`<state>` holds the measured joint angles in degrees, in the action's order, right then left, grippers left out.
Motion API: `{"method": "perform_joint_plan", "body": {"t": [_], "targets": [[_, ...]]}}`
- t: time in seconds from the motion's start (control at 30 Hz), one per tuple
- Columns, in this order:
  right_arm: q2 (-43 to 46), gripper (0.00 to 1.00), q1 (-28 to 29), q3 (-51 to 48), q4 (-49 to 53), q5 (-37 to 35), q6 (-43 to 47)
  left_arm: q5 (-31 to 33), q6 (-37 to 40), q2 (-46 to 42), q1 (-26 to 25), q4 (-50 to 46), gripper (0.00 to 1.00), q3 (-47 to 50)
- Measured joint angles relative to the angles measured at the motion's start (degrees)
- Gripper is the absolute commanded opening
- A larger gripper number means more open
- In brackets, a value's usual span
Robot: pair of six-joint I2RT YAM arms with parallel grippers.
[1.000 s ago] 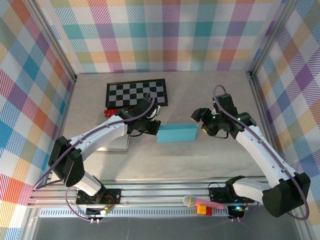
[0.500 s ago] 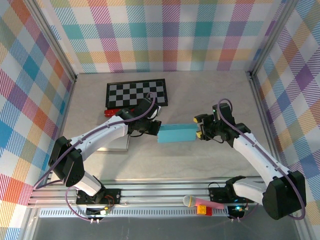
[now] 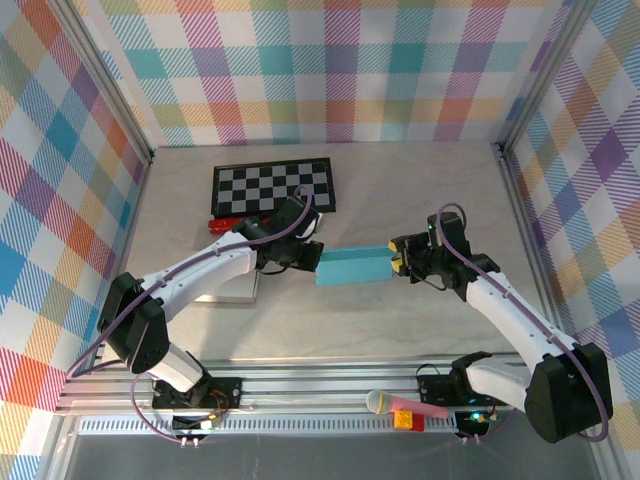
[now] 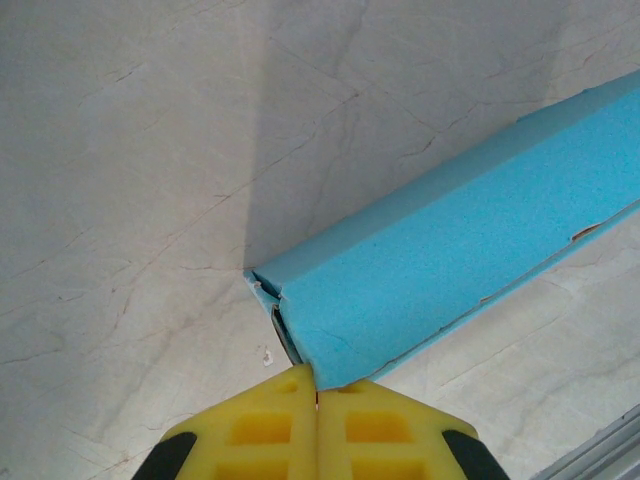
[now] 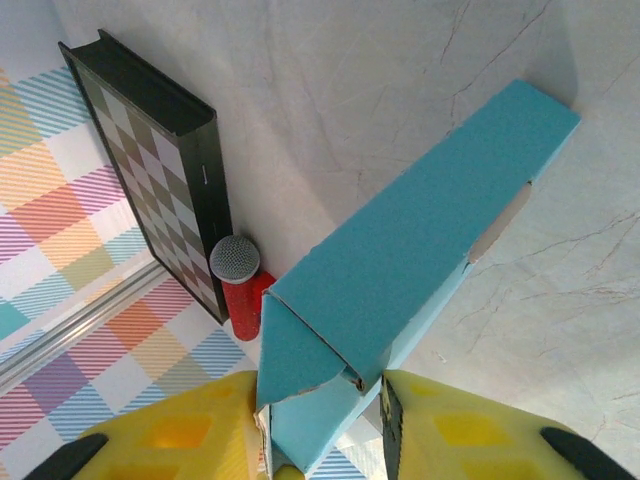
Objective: Fold the paper box
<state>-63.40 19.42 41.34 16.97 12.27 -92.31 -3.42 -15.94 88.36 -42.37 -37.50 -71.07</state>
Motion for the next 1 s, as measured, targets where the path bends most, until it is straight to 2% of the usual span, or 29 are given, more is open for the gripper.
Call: {"method": "perform_joint_plan", "body": {"t": [0.13, 0.33, 0.47, 0.6, 0.8, 1.0], "targets": [[0.02, 0.35, -0.31, -0.5, -0.5, 0.39, 0.24, -0.35, -1.95, -0.11, -0.07, -1.11, 0.27, 0.0], [0.02, 0.35, -0.35, -0.68, -0.72, 0.42, 1.27, -1.9, -8.48, -3.96, 0.9, -1.51, 0.43, 1.27], [0.02, 0.35, -0.35, -0.76, -0.92, 0.42, 1.53, -4.63, -15.26, -8.5, 4.22, 0.44, 0.44, 3.54], [0.02, 0.35, -0.35, -0.76, -0.94, 0.42, 1.7, -7.65, -21.86, -9.07, 7.48, 4.31, 0.44, 6.38], [0.02, 0.35, -0.35, -0.76, -0.92, 0.44, 1.73, -12.2, -28.7, -7.23, 7.93, 10.43, 0.4, 8.98], [0.02, 0.35, -0.35, -0.79, -0.98, 0.44, 1.73, -14.36, -31.67, -6.43, 7.93, 14.12, 0.38, 10.12]]}}
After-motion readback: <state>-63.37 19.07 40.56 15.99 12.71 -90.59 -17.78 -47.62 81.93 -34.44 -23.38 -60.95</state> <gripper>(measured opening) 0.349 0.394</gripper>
